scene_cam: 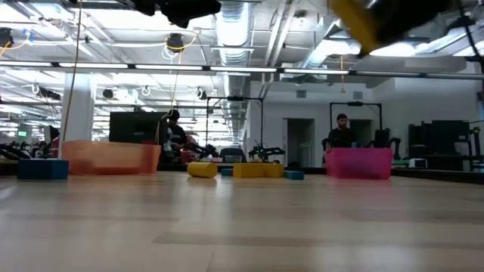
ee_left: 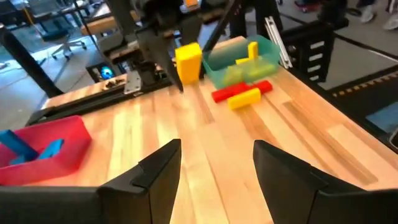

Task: Sort blocks
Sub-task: Put the yellow block into the green bin, then put the red block into the orange bin

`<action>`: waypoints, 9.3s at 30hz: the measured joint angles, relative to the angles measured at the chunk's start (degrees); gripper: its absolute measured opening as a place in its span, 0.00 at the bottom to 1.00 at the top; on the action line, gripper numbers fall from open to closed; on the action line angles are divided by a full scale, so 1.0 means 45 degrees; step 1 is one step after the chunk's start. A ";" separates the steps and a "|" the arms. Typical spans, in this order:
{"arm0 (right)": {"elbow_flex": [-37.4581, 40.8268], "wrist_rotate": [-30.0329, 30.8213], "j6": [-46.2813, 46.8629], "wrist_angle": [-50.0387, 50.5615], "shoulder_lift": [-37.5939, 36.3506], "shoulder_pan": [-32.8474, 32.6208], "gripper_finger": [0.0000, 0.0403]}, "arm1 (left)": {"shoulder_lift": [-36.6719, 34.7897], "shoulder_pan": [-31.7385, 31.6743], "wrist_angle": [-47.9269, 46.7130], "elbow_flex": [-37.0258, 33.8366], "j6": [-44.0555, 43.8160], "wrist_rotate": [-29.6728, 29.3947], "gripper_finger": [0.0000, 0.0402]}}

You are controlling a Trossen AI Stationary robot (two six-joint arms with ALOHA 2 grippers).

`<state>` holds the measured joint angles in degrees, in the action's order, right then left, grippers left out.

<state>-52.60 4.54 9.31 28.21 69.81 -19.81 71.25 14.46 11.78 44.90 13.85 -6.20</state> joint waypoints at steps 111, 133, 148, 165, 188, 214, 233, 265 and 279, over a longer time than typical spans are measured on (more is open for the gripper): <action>0.0010 -0.0830 1.8073 0.4008 0.1183 -0.9752 0.54 | -0.0002 0.3159 -1.6299 -0.1111 -1.4589 -0.0741 0.49; -0.0005 -0.0819 1.3915 0.4007 0.0906 -0.7750 0.54 | -0.0002 0.6027 -1.6533 -0.1111 -1.9988 0.0385 0.49; -0.0005 -0.0670 1.3544 0.4005 0.0906 -0.7720 0.54 | -0.0002 0.7136 -1.5299 -0.2259 -2.1568 0.0651 0.56; -0.0010 -0.0640 1.3034 0.4002 0.0906 -0.7307 0.54 | -0.0002 0.7165 -1.5104 -0.2330 -2.1813 0.0311 0.75; -0.0010 -0.0330 1.2776 0.4005 0.0906 -0.7312 0.54 | -0.0255 0.7145 -1.3547 -0.3912 -2.3184 0.0554 0.74; -0.0010 -0.0318 1.1800 0.3939 0.0906 -0.6725 0.54 | -0.1042 0.7073 -1.2962 -0.4038 -2.1685 -0.0857 0.33; -0.0010 -0.0325 0.8704 0.2357 0.0911 -0.5338 0.54 | -0.1027 0.5076 -0.8234 -0.3681 -1.6112 -0.3061 0.33; -0.0010 0.0418 -0.0491 -0.3784 0.0911 -0.2309 0.54 | -0.1027 0.2123 -0.2534 -0.3675 -0.9508 -0.1015 0.33; -0.0010 0.0418 -0.1081 -0.4208 0.0911 -0.2314 0.54 | -0.1032 0.2128 -0.2327 -0.3670 -0.9311 -0.0908 0.33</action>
<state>-52.64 6.42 4.45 9.28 73.91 -30.22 66.61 24.03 1.31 28.38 -28.05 -10.28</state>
